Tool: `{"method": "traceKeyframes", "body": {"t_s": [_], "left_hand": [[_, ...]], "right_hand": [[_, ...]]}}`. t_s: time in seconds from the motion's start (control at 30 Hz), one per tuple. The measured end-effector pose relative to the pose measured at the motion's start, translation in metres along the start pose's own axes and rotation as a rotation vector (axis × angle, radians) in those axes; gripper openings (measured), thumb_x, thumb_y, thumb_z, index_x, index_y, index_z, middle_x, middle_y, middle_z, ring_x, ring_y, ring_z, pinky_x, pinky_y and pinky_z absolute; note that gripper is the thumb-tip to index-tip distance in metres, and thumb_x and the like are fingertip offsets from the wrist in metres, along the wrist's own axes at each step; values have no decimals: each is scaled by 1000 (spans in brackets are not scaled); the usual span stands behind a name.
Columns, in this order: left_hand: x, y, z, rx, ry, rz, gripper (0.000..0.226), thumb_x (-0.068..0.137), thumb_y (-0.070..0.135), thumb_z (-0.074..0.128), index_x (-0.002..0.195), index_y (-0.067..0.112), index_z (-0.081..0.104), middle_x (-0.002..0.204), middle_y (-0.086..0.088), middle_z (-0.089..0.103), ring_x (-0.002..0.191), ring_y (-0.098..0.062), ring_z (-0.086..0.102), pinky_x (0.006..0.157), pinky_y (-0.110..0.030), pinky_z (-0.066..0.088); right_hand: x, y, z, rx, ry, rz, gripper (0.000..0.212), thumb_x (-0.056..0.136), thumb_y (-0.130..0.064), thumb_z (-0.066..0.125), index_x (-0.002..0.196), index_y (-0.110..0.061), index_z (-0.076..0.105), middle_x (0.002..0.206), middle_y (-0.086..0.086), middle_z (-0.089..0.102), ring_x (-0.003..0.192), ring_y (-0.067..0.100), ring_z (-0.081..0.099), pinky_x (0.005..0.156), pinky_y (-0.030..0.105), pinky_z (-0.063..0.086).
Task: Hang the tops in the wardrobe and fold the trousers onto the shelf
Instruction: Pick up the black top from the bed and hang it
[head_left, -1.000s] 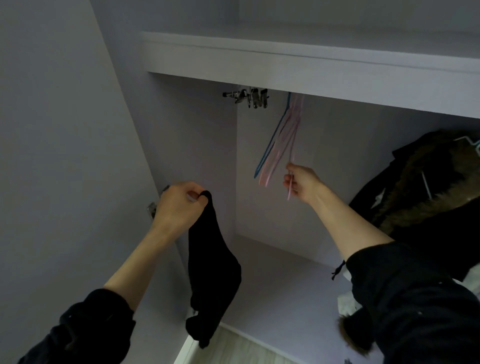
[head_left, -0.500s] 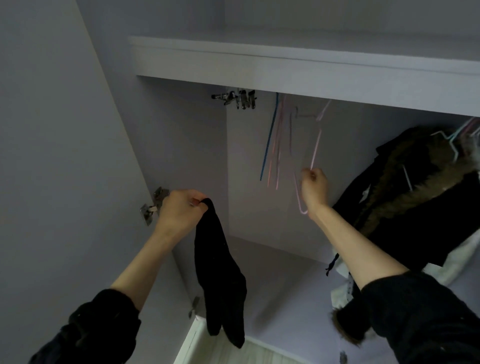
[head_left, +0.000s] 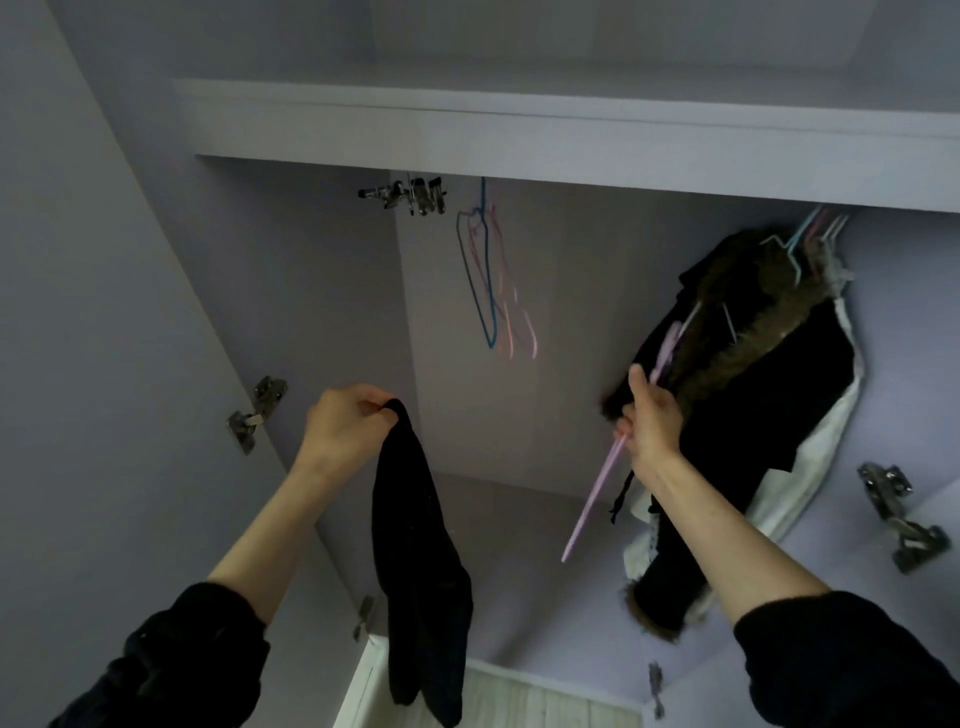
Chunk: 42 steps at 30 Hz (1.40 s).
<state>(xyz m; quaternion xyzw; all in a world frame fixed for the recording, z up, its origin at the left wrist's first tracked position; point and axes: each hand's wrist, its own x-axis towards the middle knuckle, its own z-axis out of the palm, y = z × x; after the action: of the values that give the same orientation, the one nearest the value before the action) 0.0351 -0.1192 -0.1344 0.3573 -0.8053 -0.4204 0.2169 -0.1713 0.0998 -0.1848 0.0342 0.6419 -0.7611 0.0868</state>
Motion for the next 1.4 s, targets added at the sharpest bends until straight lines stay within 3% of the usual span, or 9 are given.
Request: {"method": "traceKeyframes", "body": {"t_s": [0.13, 0.2, 0.4, 0.57, 0.7, 0.83, 1.0, 1.2, 1.4], "left_hand": [[-4, -4, 6, -196, -47, -185, 18, 85, -4, 56, 80, 10, 65, 64, -3, 59, 54, -10, 52, 54, -17, 44], [-6, -5, 7, -286, -87, -291, 20, 87, -6, 53, 77, 10, 62, 67, -5, 57, 60, -13, 53, 58, -21, 44], [2, -25, 3, -119, 17, -340, 21, 79, 3, 66, 61, 10, 57, 61, -5, 53, 69, -21, 55, 67, -30, 44], [2, -37, 1, 36, 37, -324, 25, 78, 11, 65, 55, 9, 53, 59, -6, 53, 66, -23, 55, 64, -32, 42], [-2, -38, 10, 163, 12, -307, 23, 80, 17, 63, 58, 13, 55, 59, -5, 54, 67, -25, 55, 63, -29, 41], [-8, -33, 18, 303, -40, -254, 21, 82, 23, 62, 64, 14, 58, 71, -7, 60, 73, -25, 57, 67, -28, 41], [-16, -14, 30, 449, -71, -137, 16, 82, 27, 59, 71, 17, 63, 81, -11, 66, 79, -31, 60, 67, -31, 47], [-34, 24, 43, 451, -65, 53, 20, 84, 25, 57, 68, 13, 60, 77, -11, 63, 82, -36, 60, 64, -30, 41], [-53, 52, 45, 679, 6, 328, 20, 90, 30, 53, 92, 19, 70, 94, -6, 67, 92, -32, 59, 74, -32, 38]], "right_hand": [[9, 35, -30, -337, 81, 56, 27, 94, -42, 50, 79, -19, 54, 70, 0, 47, 54, 11, 42, 50, 24, 32], [6, 46, -37, -436, -12, 62, 27, 94, -30, 52, 69, -20, 56, 68, 3, 51, 58, 16, 45, 50, 25, 31], [-9, 40, -45, -425, -182, 58, 37, 95, -23, 52, 60, -11, 59, 31, -12, 30, 26, 2, 26, 32, 13, 20], [-24, 36, -53, -710, -281, -54, 51, 93, -29, 56, 43, -19, 57, 37, -7, 36, 45, 13, 38, 50, 25, 30], [-33, 39, -57, -866, -470, -114, 55, 92, -29, 57, 38, -19, 53, 35, -5, 34, 43, 16, 38, 51, 28, 29], [-40, 32, -48, -775, -525, -147, 54, 94, -26, 55, 40, -19, 51, 36, -8, 27, 35, 7, 30, 48, 26, 25], [-54, 20, -26, -928, -554, -282, 49, 94, -30, 52, 47, -19, 53, 32, -7, 41, 37, 4, 43, 45, 15, 27], [-76, 17, 14, -1002, -608, -344, 44, 95, -32, 50, 53, -23, 62, 46, -8, 48, 49, 10, 45, 60, 27, 36], [-88, -1, 38, -782, -506, -382, 52, 97, -34, 45, 68, 1, 69, 41, -11, 56, 44, 7, 46, 52, 24, 34]]}}
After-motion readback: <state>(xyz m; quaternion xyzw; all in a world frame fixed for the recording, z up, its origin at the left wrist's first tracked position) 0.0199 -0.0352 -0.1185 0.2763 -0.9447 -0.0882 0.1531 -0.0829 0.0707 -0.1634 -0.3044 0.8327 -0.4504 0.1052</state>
